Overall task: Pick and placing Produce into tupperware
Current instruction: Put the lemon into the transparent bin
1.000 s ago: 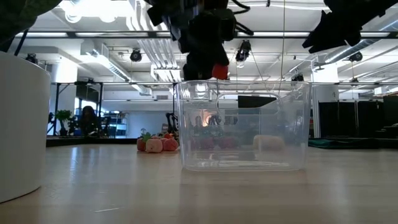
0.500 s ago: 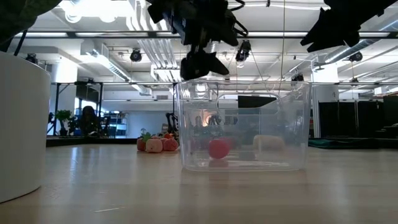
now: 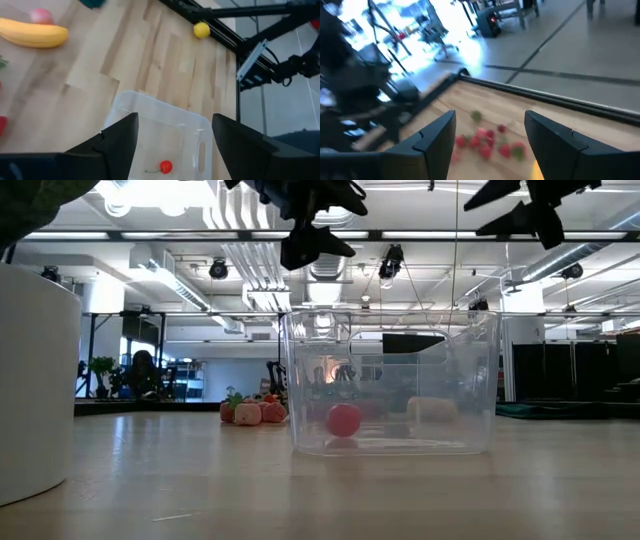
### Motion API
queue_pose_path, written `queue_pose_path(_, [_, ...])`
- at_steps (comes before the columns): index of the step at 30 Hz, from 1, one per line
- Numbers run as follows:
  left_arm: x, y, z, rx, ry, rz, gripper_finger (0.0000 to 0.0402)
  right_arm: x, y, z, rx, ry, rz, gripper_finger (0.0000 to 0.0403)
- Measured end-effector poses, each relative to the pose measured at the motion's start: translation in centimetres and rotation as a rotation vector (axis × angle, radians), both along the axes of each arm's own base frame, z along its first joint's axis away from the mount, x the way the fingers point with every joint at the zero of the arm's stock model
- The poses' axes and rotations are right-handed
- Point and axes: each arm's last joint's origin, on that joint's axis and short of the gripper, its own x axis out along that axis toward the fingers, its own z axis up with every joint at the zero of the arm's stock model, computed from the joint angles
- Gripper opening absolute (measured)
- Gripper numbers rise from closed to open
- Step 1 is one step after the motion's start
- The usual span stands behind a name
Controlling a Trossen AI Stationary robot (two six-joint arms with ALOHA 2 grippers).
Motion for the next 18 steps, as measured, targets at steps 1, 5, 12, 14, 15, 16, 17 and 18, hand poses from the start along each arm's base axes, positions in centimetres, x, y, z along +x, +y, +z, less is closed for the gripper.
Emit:
queue_pose_path(1, [-0.2, 0.2, 0.2, 0.001, -0.002, 0.006, 0.0240, 0.1, 0.0, 0.1, 0.042, -0.042, 0.006, 0.0228])
queue_pose_path(5, [-0.9, 1.1, 0.7, 0.055, -0.016, -0.012, 0.0240, 0.7, 0.1, 0.8, 0.164, -0.198, -0.010, 0.0228])
queue_pose_path(12, [-2.6, 2.3, 1.4, 0.115, 0.013, -0.033, 0.0240, 3.1, 0.5, 1.3, 0.151, 0.167, 0.267, 0.0228])
queue_pose_path(14, [-3.2, 2.3, 1.4, 0.134, 0.036, -0.053, 0.0240, 3.8, 0.5, 1.0, 0.186, 0.428, 0.285, 0.0228])
queue_pose_path(15, [-3.4, 2.3, 1.4, 0.147, 0.041, -0.067, 0.0240, 4.0, 0.5, 0.8, 0.200, 0.573, 0.282, 0.0228])
queue_pose_path(16, [-3.5, 2.2, 1.4, 0.159, 0.049, -0.082, 0.0240, 4.2, 0.5, 0.7, 0.208, 0.704, 0.278, 0.0228])
queue_pose_path(17, [-3.6, 2.2, 1.3, 0.166, 0.060, -0.092, 0.0240, 4.5, 0.5, 0.5, 0.217, 0.828, 0.272, 0.0228])
queue_pose_path(18, [-3.7, 2.1, 1.2, 0.170, 0.068, -0.099, 0.0240, 4.8, 0.5, 0.4, 0.225, 0.930, 0.268, 0.0228])
